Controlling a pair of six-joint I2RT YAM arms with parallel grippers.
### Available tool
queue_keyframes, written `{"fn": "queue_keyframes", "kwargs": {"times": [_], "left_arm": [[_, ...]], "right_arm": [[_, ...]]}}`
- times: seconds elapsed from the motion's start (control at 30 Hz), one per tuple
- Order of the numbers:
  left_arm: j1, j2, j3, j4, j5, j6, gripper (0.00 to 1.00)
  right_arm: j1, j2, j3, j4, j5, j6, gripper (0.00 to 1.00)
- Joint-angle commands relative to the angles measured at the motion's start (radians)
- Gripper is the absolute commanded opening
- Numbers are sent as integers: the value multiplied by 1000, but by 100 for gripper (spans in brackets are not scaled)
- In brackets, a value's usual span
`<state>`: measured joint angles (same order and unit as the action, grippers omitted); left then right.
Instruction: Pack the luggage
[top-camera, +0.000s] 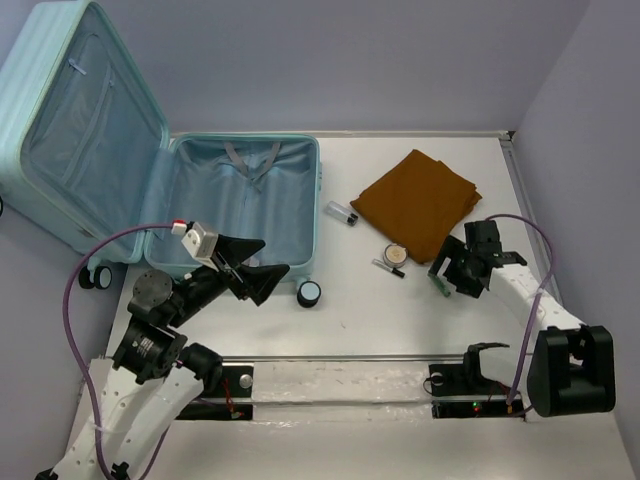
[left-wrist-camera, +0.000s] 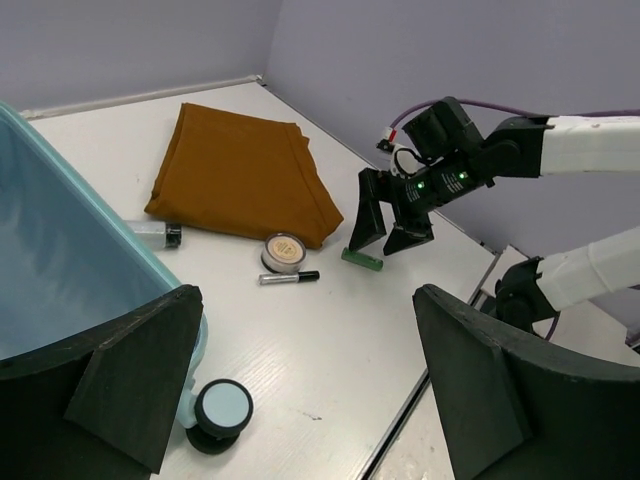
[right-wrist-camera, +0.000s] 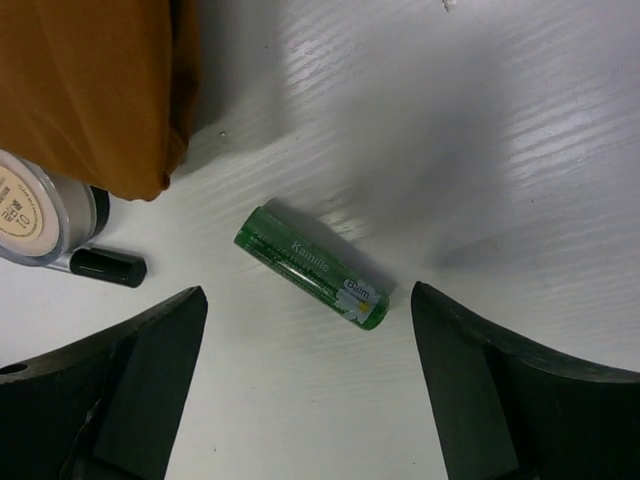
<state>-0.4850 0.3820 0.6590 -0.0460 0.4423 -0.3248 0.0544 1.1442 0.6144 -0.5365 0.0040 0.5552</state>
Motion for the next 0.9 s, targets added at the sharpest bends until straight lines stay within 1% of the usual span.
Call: {"fn": "queue_keyframes", "kwargs": {"times": [0.0,0.07,0.1,0.13,0.27,0.3,0.37,0.4,0.43,0.47,0.5,0.57,0.6,0.7,0.77,0.87], "left_arm": [[-32,-34,41,-3,-48,26,99],[-38,-45,44,-8,-56,27,99],[-41,-49,45,-8,-59,29,99],[-46,-55,45,-9,-63,29,99],[-52,-61,47,-17,-77,32,99],[-52,-61,47,-17,-79,30,99],[-53,-61,45,-20,-83,30,99],[-53,-61,45,-20,-85,30,99],[-55,-61,45,-20,-85,30,99],[-55,-60,45,-20,-86,32,99],[-55,-58,45,-20,-88,32,99],[-55,-54,45,-20,-88,30,99],[-55,-54,44,-20,-88,29,99],[-55,-46,44,-20,-93,29,99],[-53,-42,42,-20,-93,29,99],[-50,-32,41,-20,-94,26,99]], "right_arm": [[13,20,2,43,54,37,87],[44,52,5,43,51,45,85],[57,67,10,41,54,48,82],[91,84,16,40,71,54,81],[168,186,53,26,128,72,73],[198,221,62,23,145,75,68],[209,252,71,17,158,89,60],[234,261,77,4,165,94,52],[243,275,79,3,168,100,49],[243,275,76,1,168,109,45],[255,275,73,0,166,115,36],[265,262,67,-3,163,123,26],[265,255,65,-8,162,124,18],[285,203,65,-35,163,123,7],[303,163,70,-62,166,118,7],[349,53,91,-128,146,115,7]]}}
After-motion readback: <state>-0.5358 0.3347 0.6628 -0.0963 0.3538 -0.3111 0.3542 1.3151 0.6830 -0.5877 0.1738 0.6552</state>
